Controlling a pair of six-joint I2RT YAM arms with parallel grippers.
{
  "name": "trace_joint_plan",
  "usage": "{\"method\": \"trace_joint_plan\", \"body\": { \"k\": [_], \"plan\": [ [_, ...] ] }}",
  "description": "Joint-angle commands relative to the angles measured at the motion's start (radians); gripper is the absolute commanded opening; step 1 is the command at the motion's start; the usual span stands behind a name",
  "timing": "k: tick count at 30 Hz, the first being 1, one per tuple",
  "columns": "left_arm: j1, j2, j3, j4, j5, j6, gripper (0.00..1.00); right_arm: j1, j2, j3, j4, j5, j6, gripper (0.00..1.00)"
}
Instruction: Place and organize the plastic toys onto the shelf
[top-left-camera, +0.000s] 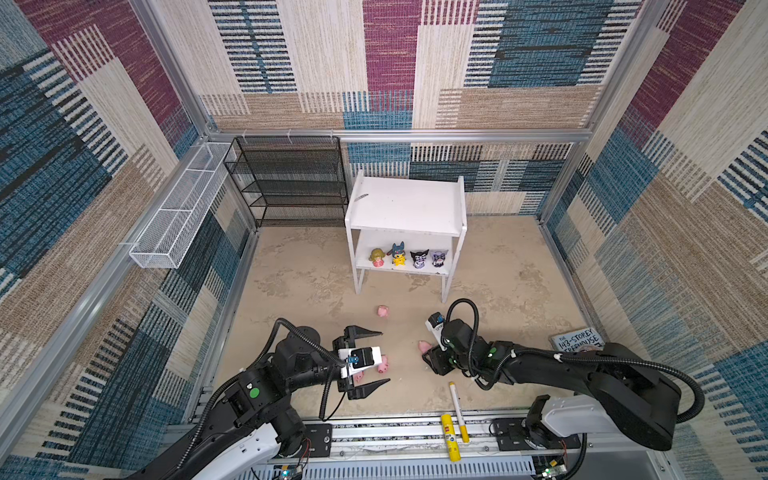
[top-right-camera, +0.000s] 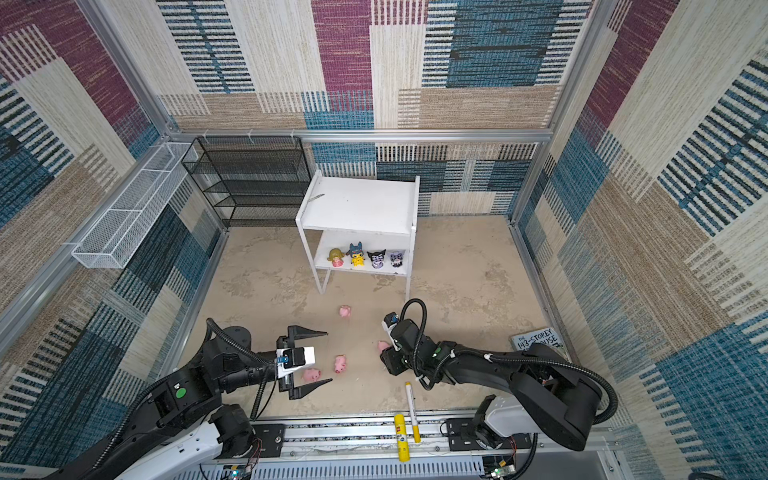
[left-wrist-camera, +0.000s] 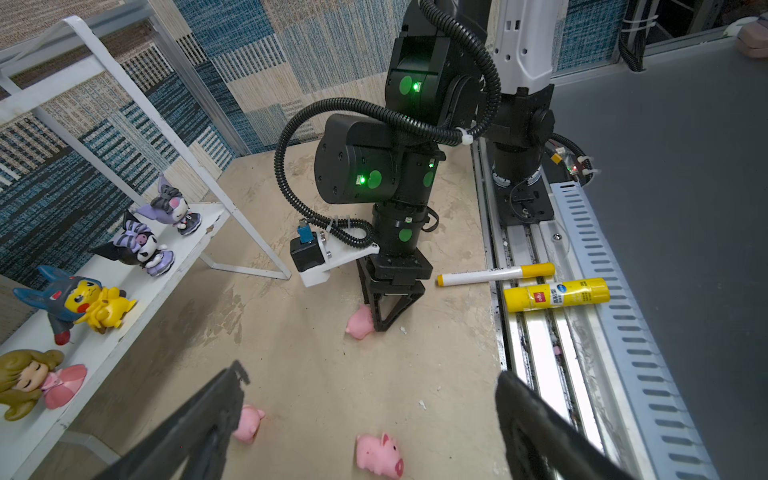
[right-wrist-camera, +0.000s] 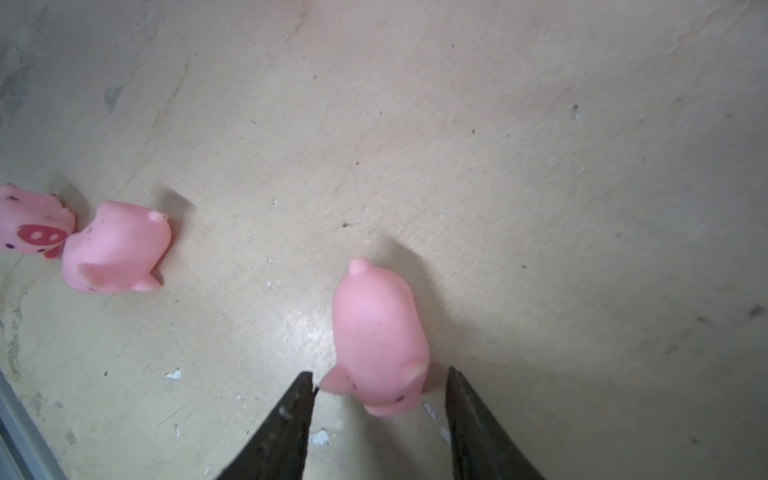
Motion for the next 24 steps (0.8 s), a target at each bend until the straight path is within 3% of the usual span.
{"method": "trace_joint_plan", "body": {
  "k": [1,9,17,24],
  "plan": [
    [0.001,-0.002,0.000,0.029,0.007,0.006,0.96,0.002,0.027,0.026,0.044,0.031,-0.023,0.52],
    [0.002,-0.002,0.002,0.027,0.002,0.005,0.96,0.010,0.063,0.060,0.044,0.037,-0.039,0.40],
    [0.002,-0.004,0.007,0.027,0.006,0.003,0.96,0.013,0.000,0.102,-0.053,0.065,-0.085,0.30],
    [0.002,-0.013,0.012,0.027,0.005,0.000,0.96,0.013,-0.110,0.348,-0.305,0.042,-0.142,0.29]
  ]
}}
